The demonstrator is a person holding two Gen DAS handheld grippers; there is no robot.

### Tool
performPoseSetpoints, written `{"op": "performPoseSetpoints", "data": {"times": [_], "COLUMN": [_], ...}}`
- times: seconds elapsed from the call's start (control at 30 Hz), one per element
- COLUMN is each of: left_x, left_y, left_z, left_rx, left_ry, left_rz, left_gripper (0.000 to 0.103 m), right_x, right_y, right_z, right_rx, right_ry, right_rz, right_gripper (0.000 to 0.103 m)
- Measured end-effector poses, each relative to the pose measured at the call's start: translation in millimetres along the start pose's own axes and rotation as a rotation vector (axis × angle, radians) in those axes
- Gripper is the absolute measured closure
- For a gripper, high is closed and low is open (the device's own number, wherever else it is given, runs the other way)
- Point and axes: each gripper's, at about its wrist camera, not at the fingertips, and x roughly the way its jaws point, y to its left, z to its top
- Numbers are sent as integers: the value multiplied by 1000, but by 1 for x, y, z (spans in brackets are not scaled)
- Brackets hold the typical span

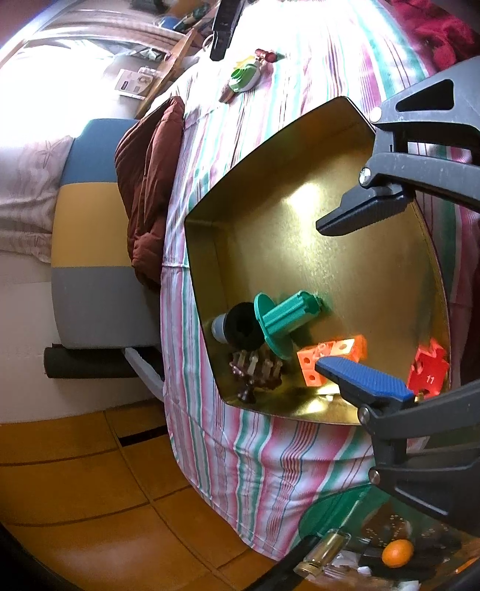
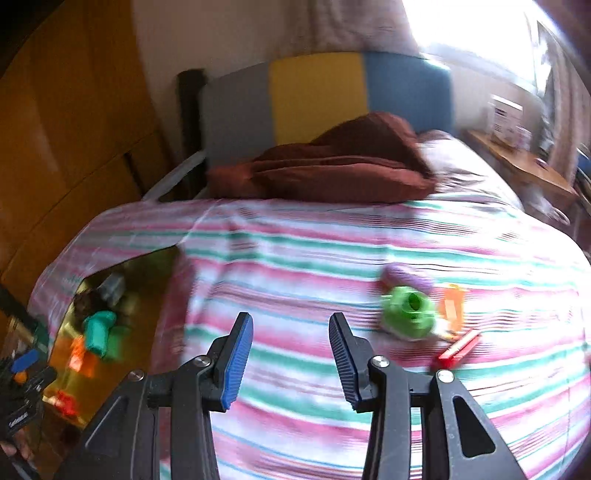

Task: Organize rigid objects
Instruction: 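Move both tools from the tray back to the toy pile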

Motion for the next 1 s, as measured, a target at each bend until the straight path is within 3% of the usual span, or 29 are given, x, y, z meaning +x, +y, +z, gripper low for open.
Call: {"op": "performPoseSetpoints", "data": {"times": [0.27,0.4,0.5,0.57,0.7,1.0], "left_x": [2,7,13,16,28,84], "left_y": [-28,-54,-80,-100,-142,-222], "left_z": [14,25,32,36,43,63], "left_rx": [57,97,136,171,228,148], "left_ry": [1,17,31,37,65,303], "left_rz": [-67,-121,-174,-214,-287,-509], "left_gripper": [34,34,34,34,34,34], "right_x": [1,0,-5,-8,-3,1], "right_y": [-108,-166,-195,-201,-206,-199], "right_z": [-1,-21,-24,-24,-25,-23], "right_rx": [186,384,549,578,633,634], "right_ry": [-32,-20,-37,-44,-17,13], "right_rz": [-204,-283,-245,-259,-197,-118], "right_gripper": [60,60,60,60,60,60]}}
